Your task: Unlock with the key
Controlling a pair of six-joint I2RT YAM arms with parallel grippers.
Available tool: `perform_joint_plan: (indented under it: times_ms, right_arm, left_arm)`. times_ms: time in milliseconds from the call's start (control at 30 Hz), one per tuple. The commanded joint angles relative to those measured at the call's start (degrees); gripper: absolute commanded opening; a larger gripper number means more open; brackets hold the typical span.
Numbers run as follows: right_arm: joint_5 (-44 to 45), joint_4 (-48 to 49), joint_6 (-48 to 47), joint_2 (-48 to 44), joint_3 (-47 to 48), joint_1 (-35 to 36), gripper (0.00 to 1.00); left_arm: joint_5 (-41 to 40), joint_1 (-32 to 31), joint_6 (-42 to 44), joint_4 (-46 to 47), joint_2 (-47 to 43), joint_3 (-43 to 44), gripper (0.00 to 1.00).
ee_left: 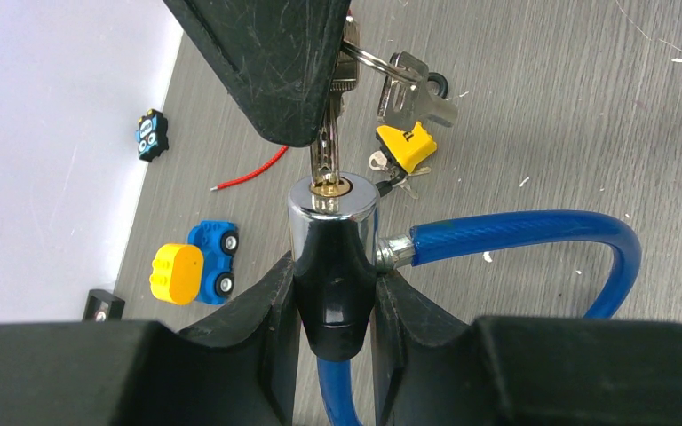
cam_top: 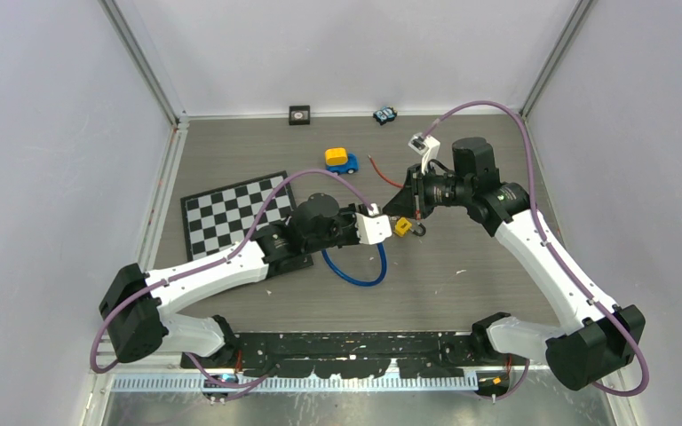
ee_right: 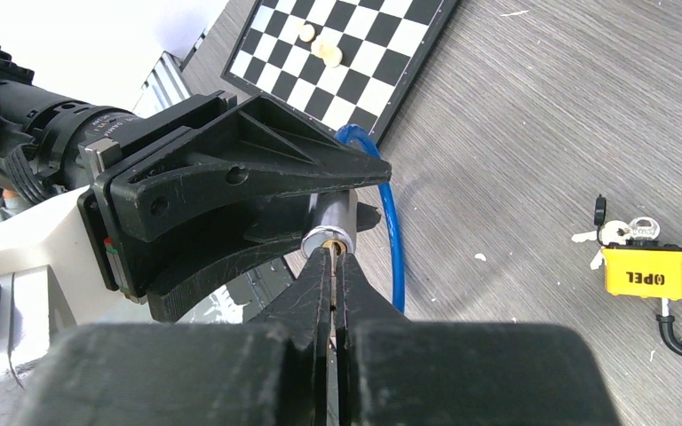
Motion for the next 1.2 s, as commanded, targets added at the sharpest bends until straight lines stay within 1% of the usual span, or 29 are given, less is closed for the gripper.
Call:
perform_joint_plan:
  times_ms: [0,300,600,933,1033,1167]
  right_arm:
    - [-0.28,2.40,-1.11,-0.41,-0.19,-0.18,0.00]
    - [-0.28,1.69,-2.46,-0.51,-0.39,-0.18,0.00]
    - [-0.46,3.03,-0.80,0.04,-0.39,-0.11,0.00]
    - [8.21,0.45,-1.33,1.32,2.03,1.93,0.00]
    - [9.51,0.29,-1.34,1.25,2.18,2.48,0.00]
    - [8.93,1.51,-0.94,1.27,1.24,2.89,0.00]
  left_arm:
    - [0.88,-0.29,-0.50,5.53,-2.43,0.09,0.00]
    - [0.70,-0.24,-0.67,5.63,-2.81,-0.03,0.00]
    - [0.88,-0.29,-0.77,5.64,-2.47,0.23,0.00]
    - [-0.78,-0.29,-0.95,4.27,0.86,3.49,0.00]
    - [-1.23,-0.29,-1.39,4.13,1.83,4.61,0.00]
    - [-1.60,-0.29,-2.50,4.50,2.80,5.72,0.00]
